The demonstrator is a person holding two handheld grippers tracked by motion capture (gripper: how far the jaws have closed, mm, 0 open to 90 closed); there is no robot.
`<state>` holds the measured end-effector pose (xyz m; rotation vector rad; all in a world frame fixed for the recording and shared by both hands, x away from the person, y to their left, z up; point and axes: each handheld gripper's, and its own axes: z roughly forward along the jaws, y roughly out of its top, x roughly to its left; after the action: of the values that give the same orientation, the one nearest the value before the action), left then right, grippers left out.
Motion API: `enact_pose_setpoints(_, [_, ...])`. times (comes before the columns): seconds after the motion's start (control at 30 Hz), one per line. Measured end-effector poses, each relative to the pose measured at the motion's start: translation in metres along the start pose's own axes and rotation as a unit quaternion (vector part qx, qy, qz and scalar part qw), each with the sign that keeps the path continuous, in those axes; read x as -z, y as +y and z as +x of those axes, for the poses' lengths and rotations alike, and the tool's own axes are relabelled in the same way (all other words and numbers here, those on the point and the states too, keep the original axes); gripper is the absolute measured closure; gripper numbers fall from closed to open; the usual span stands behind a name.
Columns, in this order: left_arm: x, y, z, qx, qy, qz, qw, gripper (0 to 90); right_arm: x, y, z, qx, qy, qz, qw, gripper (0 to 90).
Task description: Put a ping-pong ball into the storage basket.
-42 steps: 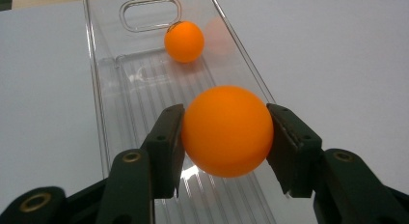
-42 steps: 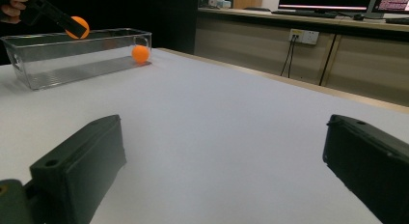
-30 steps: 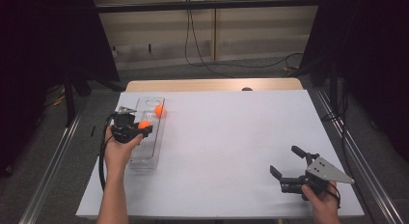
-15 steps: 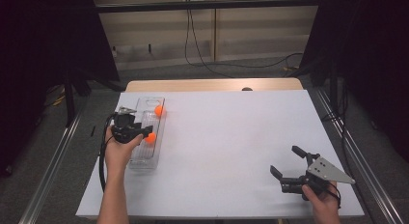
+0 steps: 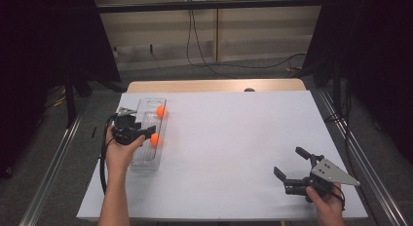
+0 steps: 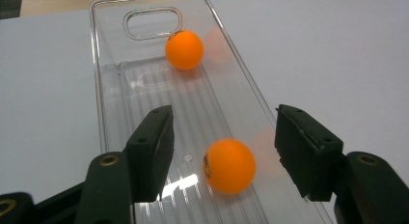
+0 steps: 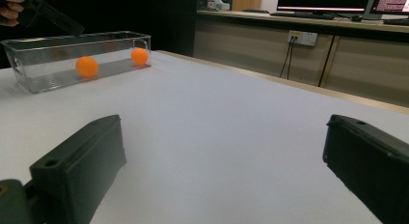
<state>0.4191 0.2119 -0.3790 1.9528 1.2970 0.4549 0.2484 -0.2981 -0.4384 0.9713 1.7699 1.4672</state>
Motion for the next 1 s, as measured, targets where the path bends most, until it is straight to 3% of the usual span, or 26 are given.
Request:
enact_pose_setpoints(0.63, [0.012, -0.002, -0.005, 0.008, -0.012, -0.024, 0.9996, 25.5, -0.001, 0.002, 0.004, 0.005, 0.005, 0.001, 1.0000, 0.5])
enact_pose_setpoints(1.0, [0.022, -0.008, -0.010, -0.011, -0.033, -0.049, 0.9982, 16.1, 0.000, 0.002, 0.005, 0.008, 0.004, 0.002, 1.0000, 0.5])
